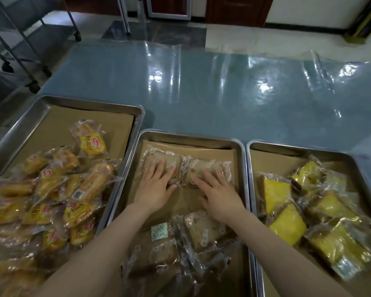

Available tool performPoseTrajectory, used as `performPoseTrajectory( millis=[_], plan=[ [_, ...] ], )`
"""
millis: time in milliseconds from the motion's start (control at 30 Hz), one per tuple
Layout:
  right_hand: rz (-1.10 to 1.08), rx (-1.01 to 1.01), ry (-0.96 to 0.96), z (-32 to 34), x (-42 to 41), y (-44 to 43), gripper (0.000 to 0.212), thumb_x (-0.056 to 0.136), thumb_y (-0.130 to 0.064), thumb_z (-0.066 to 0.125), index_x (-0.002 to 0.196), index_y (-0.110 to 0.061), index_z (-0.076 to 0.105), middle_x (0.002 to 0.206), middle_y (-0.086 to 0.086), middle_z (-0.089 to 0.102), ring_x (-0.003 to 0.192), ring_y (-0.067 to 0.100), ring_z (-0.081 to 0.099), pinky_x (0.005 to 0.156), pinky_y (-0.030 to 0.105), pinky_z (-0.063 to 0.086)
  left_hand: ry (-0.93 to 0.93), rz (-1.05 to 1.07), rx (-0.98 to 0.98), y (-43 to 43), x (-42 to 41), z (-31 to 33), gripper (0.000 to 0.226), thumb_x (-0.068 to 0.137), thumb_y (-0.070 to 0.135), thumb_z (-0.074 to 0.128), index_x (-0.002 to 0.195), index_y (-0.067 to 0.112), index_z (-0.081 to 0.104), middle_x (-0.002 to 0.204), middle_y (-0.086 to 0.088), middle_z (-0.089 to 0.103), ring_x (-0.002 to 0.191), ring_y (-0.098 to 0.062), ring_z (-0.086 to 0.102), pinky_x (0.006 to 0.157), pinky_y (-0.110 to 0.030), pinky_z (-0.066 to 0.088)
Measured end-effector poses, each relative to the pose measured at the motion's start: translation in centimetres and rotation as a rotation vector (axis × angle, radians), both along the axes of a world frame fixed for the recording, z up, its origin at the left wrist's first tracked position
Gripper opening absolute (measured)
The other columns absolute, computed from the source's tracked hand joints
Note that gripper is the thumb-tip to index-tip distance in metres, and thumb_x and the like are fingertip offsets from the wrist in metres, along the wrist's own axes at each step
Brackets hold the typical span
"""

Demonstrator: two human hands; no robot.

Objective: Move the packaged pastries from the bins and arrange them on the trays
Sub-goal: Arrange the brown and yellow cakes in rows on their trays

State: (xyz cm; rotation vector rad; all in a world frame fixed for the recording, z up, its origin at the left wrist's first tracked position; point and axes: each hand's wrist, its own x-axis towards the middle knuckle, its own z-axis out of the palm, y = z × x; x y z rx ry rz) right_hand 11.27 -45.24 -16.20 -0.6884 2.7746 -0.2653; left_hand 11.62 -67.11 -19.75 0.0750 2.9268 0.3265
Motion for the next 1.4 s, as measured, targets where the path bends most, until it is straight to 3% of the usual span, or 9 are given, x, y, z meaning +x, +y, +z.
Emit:
performPoseTrajectory(
  millis=[167,367,600,767,833,1033,1167,1267,1400],
  plan=[
    [-0.040,0.106,-0.149,-1.4,-2.1,-0.1,0.071,0.092,-0.065,0.028,0.144,-0.046,-0.017,0.149,0.002,-0.036,0.130,0.034,-0.041,0.106,0.047,-0.021,-0.089,-0.016,-0.026,0.4,-1.6,-0.8,0.071,0.088,0.069,0.010,0.141,0.038,-0.026,0.145,-0.001,-0.040,0.129,-0.020,-0.043,0.106,-0.038,-0.024],
    [0.032,0.117,-0.126,-1.9,-4.5,-0.2,0.075,0.090,-0.066,0.032,0.146,-0.046,-0.014,0.150,0.001,-0.036,0.131,0.032,-0.041,0.109,0.046,-0.021,-0.133,0.004,0.117,0.3,-3.9,0.0,0.061,0.095,0.057,0.015,0.145,0.038,-0.014,0.150,0.000,-0.031,0.133,-0.017,-0.036,0.108,-0.035,-0.020],
    [0.057,0.059,0.068,-0.5,-4.0,0.4,0.063,0.093,-0.059,0.031,0.149,-0.039,0.010,0.157,-0.001,-0.015,0.140,0.027,-0.029,0.112,0.051,-0.017,0.066,0.102,0.443,-0.3,0.2,2.3,0.054,0.097,0.033,0.042,0.145,0.044,0.019,0.152,0.021,0.006,0.140,0.001,-0.005,0.111,-0.031,0.002],
    [0.019,-0.254,-0.086,1.2,0.9,1.6,0.039,0.094,-0.047,0.044,0.128,-0.028,0.053,0.125,-0.011,0.053,0.125,0.019,0.045,0.102,0.027,0.032,-0.047,0.170,0.647,-2.3,6.8,3.5,0.037,0.094,0.027,0.052,0.125,0.048,0.050,0.129,0.022,0.048,0.117,0.005,0.043,0.096,-0.018,0.035],
    [0.032,-0.282,-0.115,1.3,3.1,2.6,0.033,0.094,-0.042,0.049,0.123,-0.028,0.059,0.119,-0.012,0.058,0.117,0.014,0.050,0.097,0.024,0.035,-0.033,0.206,0.695,-2.8,8.8,4.1,0.033,0.093,0.021,0.055,0.113,0.048,0.055,0.120,0.021,0.055,0.112,0.000,0.051,0.095,-0.022,0.041],
    [0.096,-0.135,-0.273,1.8,6.8,4.5,0.089,0.077,-0.068,0.056,0.150,-0.034,0.017,0.152,-0.021,0.010,0.143,0.004,0.001,0.117,0.031,0.001,-0.094,0.201,0.671,-2.8,12.9,5.5,0.022,0.089,0.028,0.062,0.106,0.042,0.061,0.107,0.019,0.064,0.101,0.002,0.058,0.090,-0.021,0.048],
    [0.048,-0.127,-0.179,2.6,7.5,4.0,0.077,0.080,-0.056,0.064,0.146,-0.031,0.033,0.147,-0.009,0.039,0.134,0.013,0.036,0.111,0.030,0.029,-0.277,0.095,0.632,-2.9,14.7,5.9,0.057,0.076,0.046,0.072,0.129,0.038,0.051,0.126,0.022,0.050,0.115,0.004,0.047,0.090,-0.008,0.036],
    [-0.006,-0.129,-0.233,3.5,7.5,3.5,0.048,0.084,-0.051,0.061,0.124,-0.029,0.047,0.110,-0.009,0.061,0.102,0.016,0.059,0.079,0.027,0.046,-0.322,-0.063,0.486,-2.7,15.7,5.5,0.084,0.069,0.049,0.077,0.141,0.036,0.037,0.141,0.022,0.029,0.131,0.002,0.023,0.108,-0.019,0.018],
    [-0.058,-0.211,-0.349,5.5,5.7,3.3,0.026,0.089,-0.050,0.056,0.095,-0.024,0.059,0.085,-0.005,0.065,0.081,0.017,0.061,0.071,0.034,0.049,-0.227,-0.036,0.411,-2.8,15.8,5.6,0.064,0.079,0.041,0.071,0.136,0.037,0.040,0.139,0.016,0.041,0.127,-0.005,0.035,0.102,-0.019,0.027]
  ],
)
